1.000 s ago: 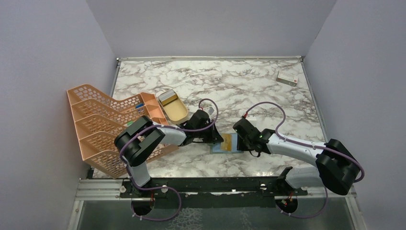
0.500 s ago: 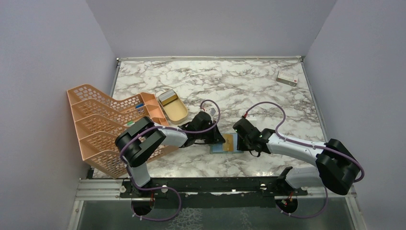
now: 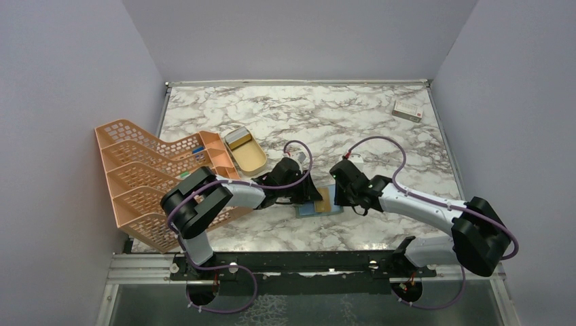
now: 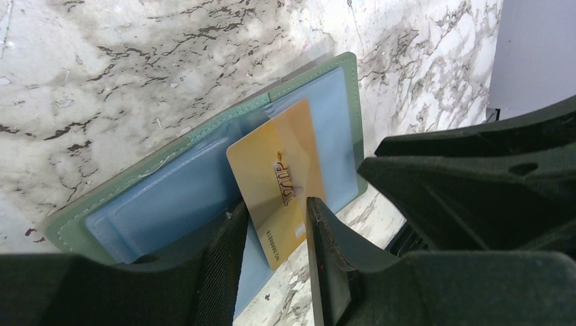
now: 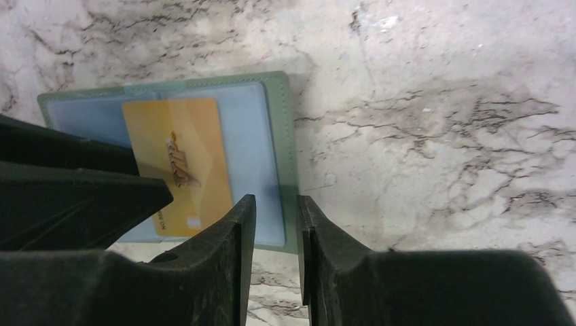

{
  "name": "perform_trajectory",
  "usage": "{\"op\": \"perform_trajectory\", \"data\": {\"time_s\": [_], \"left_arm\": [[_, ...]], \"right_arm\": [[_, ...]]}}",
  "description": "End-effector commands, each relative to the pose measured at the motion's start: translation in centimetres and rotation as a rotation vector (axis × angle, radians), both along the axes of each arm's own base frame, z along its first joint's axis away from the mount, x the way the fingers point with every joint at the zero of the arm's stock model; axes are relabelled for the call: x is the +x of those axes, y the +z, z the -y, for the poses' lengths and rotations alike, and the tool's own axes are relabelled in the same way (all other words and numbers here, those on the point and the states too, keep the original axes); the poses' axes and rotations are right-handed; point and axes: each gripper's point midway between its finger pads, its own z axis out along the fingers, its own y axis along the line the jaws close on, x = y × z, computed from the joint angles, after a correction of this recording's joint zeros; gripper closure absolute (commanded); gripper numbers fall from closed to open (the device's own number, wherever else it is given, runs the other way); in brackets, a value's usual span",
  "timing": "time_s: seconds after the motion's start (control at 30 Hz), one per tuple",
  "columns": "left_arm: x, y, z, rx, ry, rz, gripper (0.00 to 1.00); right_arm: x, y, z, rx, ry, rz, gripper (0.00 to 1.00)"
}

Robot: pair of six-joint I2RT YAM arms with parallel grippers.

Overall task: Put the credit cards into the card holder
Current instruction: Insert the credit card into the card holder.

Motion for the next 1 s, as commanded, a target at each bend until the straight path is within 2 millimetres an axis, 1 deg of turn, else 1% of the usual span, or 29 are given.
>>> {"op": "perform_trajectory", "data": {"time_s": [0.0, 0.1, 0.23, 0.4, 0.43, 0.5, 0.6, 0.73, 0.83, 0.97], "left_arm": [[0.2, 1.3, -0.1, -0.005, 0.003, 0.047, 0.6], [0.2, 1.2, 0.0, -0.005, 0.002, 0.045, 0.62], [0.3, 1.2, 0.3, -0.007, -0.006, 0.043, 0.68], [0.2, 1.5, 0.7, -0.013, -0.017, 0.051, 0.71], [0.1, 0.7, 0.7, 0.002, -0.018, 0.039, 0.73], [0.0, 0.2, 0.9, 0.013, -0.021, 0.034, 0.74], [-0.1, 0.0, 1.7, 0.014, -0.032, 0.032, 0.75], [-0.5, -0.3, 2.6, 0.019, -0.047, 0.033, 0.76], [-0.6, -0.2, 2.6, 0.021, -0.045, 0.039, 0.75], [-0.2, 0.5, 2.2, 0.037, -0.026, 0.064, 0.69]], "right_arm": [[1.0, 0.8, 1.0, -0.02, -0.024, 0.039, 0.73], [0.5, -0.2, 1.2, -0.023, -0.026, 0.02, 0.74], [-0.2, -1.4, 1.0, -0.006, -0.012, -0.015, 0.76], [-0.8, -2.0, 0.5, 0.025, 0.002, -0.037, 0.78], [-0.9, -2.0, 0.3, 0.039, 0.007, -0.037, 0.78], [-1.2, -2.0, -0.2, 0.072, 0.017, -0.041, 0.78], [-1.5, -2.1, -0.8, 0.11, 0.028, -0.054, 0.79], [-1.7, -2.4, -1.1, 0.125, 0.03, -0.064, 0.79], [-1.8, -2.6, -1.0, 0.124, 0.029, -0.068, 0.8], [-1.7, -2.6, -0.8, 0.116, 0.023, -0.062, 0.8]]}}
